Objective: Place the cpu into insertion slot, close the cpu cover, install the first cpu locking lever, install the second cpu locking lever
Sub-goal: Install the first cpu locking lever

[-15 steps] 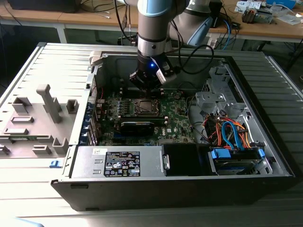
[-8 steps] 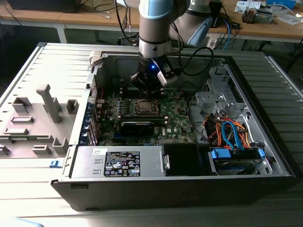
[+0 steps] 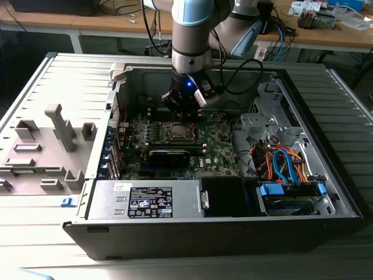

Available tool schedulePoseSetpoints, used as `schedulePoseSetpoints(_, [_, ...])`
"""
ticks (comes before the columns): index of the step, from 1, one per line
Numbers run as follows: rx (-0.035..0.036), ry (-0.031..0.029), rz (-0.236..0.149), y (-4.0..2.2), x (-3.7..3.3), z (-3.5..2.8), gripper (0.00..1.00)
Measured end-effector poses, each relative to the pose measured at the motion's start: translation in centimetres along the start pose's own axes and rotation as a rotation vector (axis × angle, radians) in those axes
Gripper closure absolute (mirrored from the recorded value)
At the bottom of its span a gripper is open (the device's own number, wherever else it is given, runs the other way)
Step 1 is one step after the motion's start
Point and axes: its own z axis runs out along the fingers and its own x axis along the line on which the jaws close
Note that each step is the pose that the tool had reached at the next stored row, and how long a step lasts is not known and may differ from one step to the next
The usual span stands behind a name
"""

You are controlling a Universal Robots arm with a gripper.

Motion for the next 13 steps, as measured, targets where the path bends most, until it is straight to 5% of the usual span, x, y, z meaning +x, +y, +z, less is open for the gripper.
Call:
schedulePoseSetpoints(7, [-0.0044,-0.0003,-0.01,-0.03,-0.33,-0.16,0.89])
schedulePoseSetpoints(13, [-0.0143,-0.0009,-0.014,-0.01,-0.33,-1.8,0.89])
